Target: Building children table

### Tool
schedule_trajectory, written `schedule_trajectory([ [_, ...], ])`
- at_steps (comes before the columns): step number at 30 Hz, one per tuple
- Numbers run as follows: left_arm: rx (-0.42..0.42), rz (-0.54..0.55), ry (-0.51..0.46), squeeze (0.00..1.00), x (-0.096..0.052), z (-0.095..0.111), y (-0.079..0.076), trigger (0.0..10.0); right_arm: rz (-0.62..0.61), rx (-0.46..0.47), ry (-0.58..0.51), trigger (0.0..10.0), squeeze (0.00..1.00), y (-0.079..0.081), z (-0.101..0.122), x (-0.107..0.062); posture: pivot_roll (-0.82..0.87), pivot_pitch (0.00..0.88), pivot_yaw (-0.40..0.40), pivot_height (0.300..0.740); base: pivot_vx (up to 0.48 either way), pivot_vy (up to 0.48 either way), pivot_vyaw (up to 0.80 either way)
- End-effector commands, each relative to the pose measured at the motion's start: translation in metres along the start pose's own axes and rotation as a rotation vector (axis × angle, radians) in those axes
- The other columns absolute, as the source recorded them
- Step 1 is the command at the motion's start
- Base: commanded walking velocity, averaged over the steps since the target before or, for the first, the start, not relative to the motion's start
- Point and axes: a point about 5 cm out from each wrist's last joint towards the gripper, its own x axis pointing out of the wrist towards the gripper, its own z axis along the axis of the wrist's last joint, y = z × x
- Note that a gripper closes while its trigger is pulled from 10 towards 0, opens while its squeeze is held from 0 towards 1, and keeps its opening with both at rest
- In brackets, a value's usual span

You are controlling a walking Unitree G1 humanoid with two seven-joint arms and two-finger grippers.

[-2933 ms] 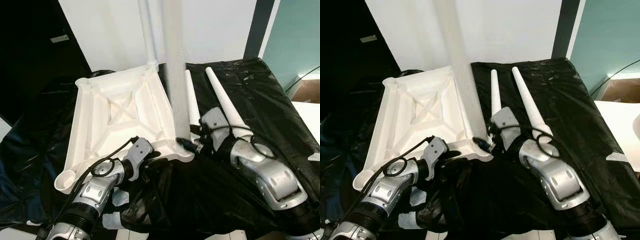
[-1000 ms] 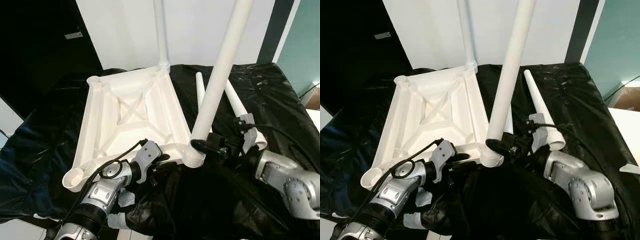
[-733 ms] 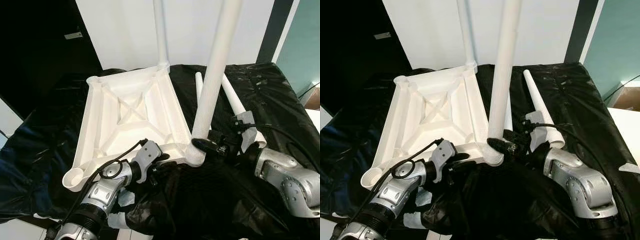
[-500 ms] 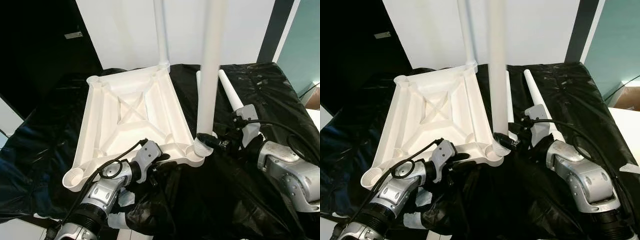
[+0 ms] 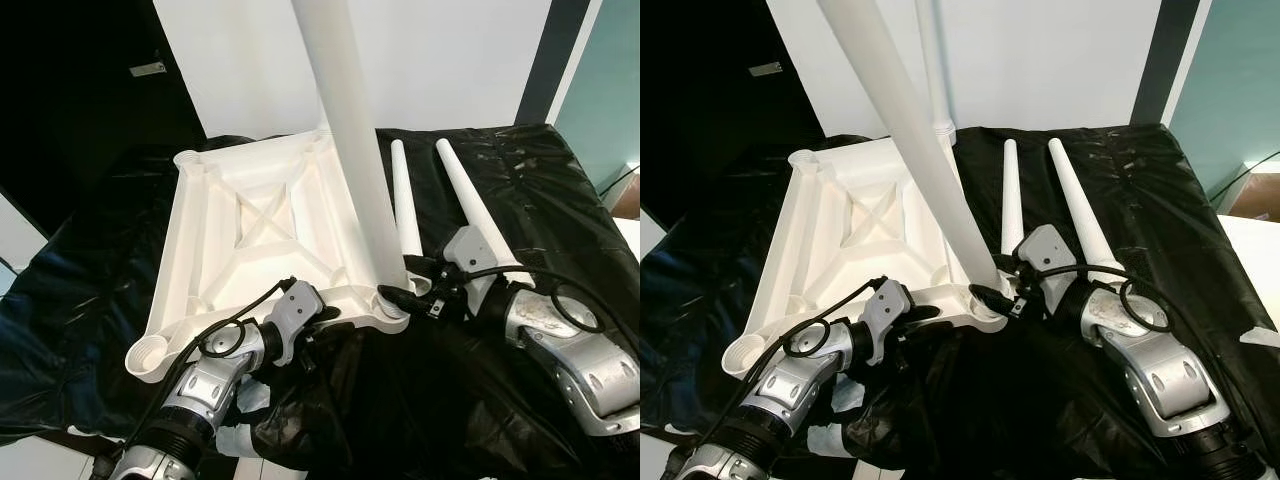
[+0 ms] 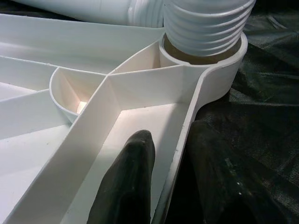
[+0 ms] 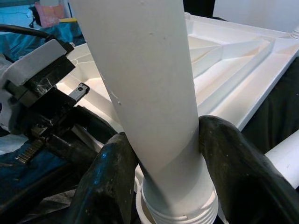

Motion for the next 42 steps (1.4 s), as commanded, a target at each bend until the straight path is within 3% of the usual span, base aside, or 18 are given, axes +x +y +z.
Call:
schedule_trajectory([
  [1,-0.022,-0.033,0.023,0.00,-0.004,-0.007,-0.003,9.8,0.032,-0.021,0.008,10.0,0.00,0.003,-0.004,0.003,-0.02,0.000,0.102,0.740,0.000,0.000,0.00],
  [5,-0.021,-0.033,0.023,0.00,-0.004,-0.007,-0.002,10.0,0.036,-0.034,0.019,10.0,0.00,0.003,-0.008,0.002,-0.02,0.000,0.102,0.740,0.000,0.000,0.00],
  [8,-0.017,-0.028,0.031,0.00,-0.004,-0.008,-0.002,10.0,0.073,-0.095,0.044,10.0,0.00,0.008,-0.017,0.001,-0.02,0.000,0.104,0.740,0.000,0.000,0.00],
  [13,-0.017,-0.028,0.032,0.00,-0.004,-0.008,-0.002,10.0,0.107,-0.093,0.045,10.0,0.00,0.013,-0.018,0.000,-0.02,0.000,0.109,0.740,0.000,0.000,0.00],
  [16,-0.017,-0.029,0.032,0.00,-0.004,-0.008,-0.002,10.0,0.116,-0.063,0.053,10.0,0.00,0.014,-0.018,-0.003,-0.02,0.000,0.109,0.740,0.000,0.000,0.00],
  [18,-0.017,-0.032,0.035,0.00,-0.004,-0.009,-0.002,10.0,0.099,0.030,0.063,10.0,0.00,0.012,-0.019,-0.006,-0.03,0.000,0.111,0.740,0.000,0.000,0.00],
  [22,-0.018,-0.035,0.035,0.00,-0.004,-0.009,-0.003,10.0,0.069,0.112,0.071,10.0,0.00,0.010,-0.020,-0.006,-0.03,0.000,0.111,0.740,0.000,0.000,0.00],
  [23,-0.017,-0.039,0.034,0.00,-0.003,-0.009,-0.003,10.0,0.042,0.189,0.056,10.0,0.00,0.008,-0.018,-0.004,-0.03,0.000,0.111,0.740,0.000,0.000,0.00],
  [30,-0.016,-0.045,0.031,0.00,-0.001,-0.008,-0.004,10.0,0.012,0.283,0.022,10.0,0.00,0.005,-0.009,0.002,-0.04,0.000,0.114,0.740,0.000,0.000,0.00],
  [37,-0.016,-0.046,0.032,0.00,-0.002,-0.008,-0.004,10.0,0.008,0.316,0.031,10.0,0.00,0.003,-0.007,0.002,-0.04,0.000,0.114,0.740,0.000,0.000,0.00],
  [42,-0.020,-0.043,0.033,0.00,-0.002,-0.009,-0.004,10.0,0.017,0.386,0.073,10.0,0.00,-0.005,0.009,0.005,-0.03,0.000,0.108,0.740,0.000,0.000,0.00],
])
